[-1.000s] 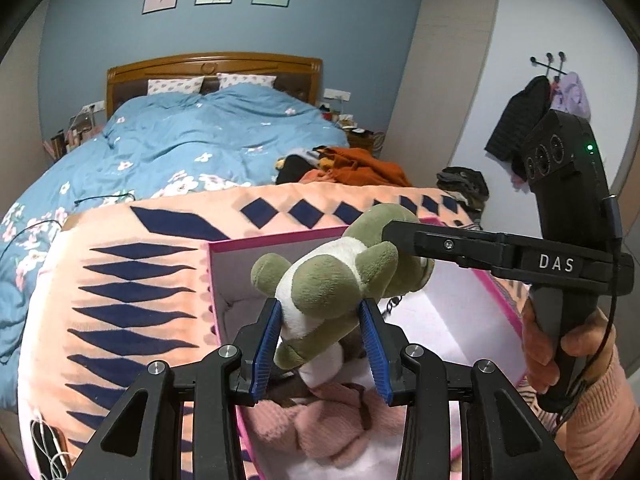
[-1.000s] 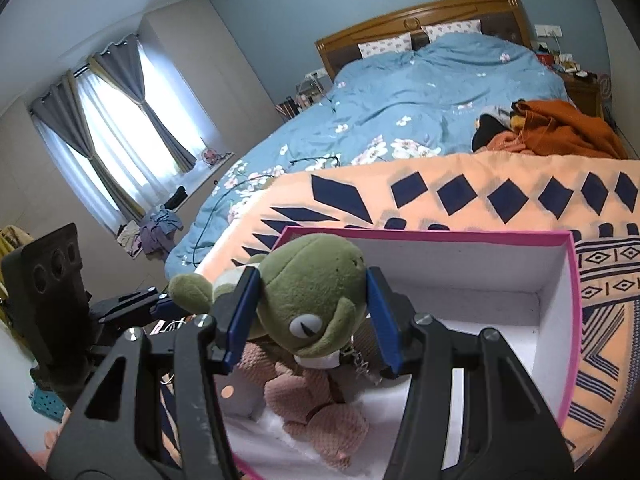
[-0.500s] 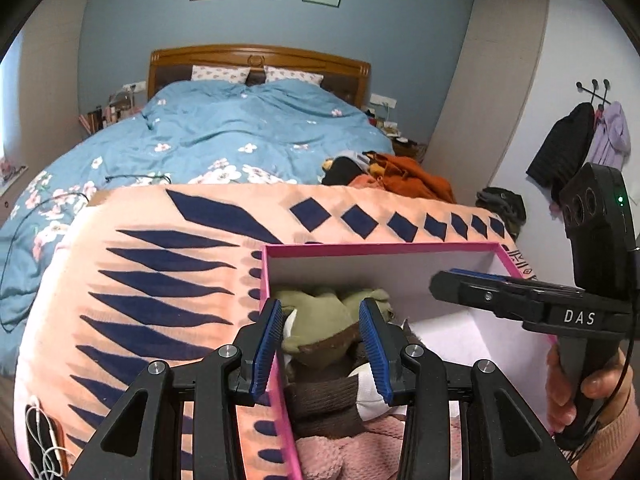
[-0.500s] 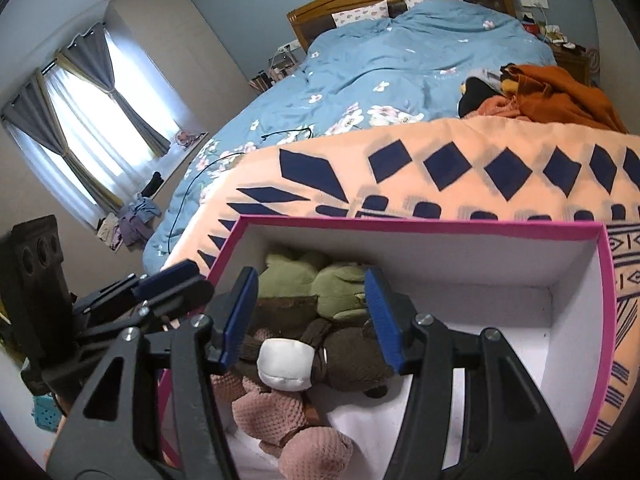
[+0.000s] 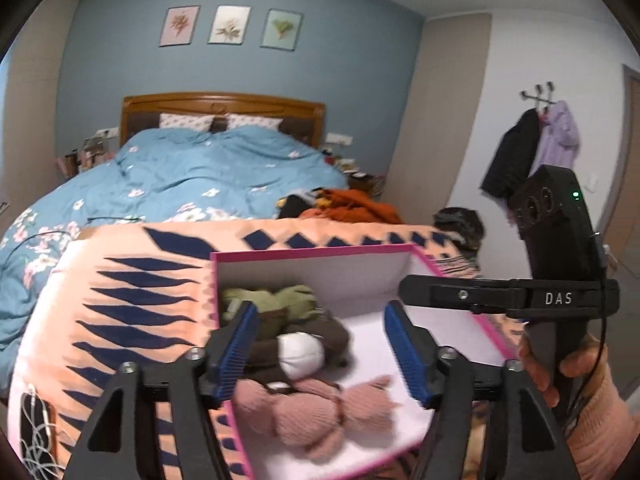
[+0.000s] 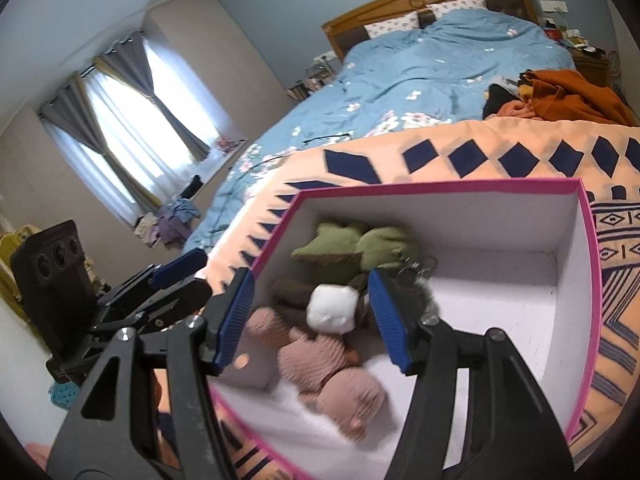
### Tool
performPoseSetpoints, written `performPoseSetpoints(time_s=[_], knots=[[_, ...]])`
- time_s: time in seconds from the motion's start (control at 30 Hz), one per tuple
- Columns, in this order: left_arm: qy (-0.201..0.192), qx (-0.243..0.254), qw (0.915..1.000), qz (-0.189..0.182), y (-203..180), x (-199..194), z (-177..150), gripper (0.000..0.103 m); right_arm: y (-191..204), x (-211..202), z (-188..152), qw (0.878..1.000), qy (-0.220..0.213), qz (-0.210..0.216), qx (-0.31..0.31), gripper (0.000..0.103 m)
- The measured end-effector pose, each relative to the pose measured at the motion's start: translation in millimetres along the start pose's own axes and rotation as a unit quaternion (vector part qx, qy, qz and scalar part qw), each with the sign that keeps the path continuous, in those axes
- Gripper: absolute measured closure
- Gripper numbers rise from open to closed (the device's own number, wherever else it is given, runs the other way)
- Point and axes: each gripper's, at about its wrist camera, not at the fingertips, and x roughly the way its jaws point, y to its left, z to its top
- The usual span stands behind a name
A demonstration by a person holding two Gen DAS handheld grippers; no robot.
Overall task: Organize objects
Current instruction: 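Lift the green turtle with both tools and drop it into the pink box, then withdraw both tools and grasp the cream teddy bear beside the box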
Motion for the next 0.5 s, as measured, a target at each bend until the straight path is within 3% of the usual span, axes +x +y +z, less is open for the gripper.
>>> performPoseSetpoints(time_s=[0.2, 0.5], knots=[[-0.024, 0.023, 0.9988, -0.035, -32, -32, -15, 0.027, 26, -42, -24, 0.999, -0.024, 0.025, -0.028, 0.040], [-0.019, 0.055, 0.9958, -0.070, -70, -47, -52, 0.027, 48, -99, -72, 0.997, -0.049, 0.007, -0.061, 0.040]])
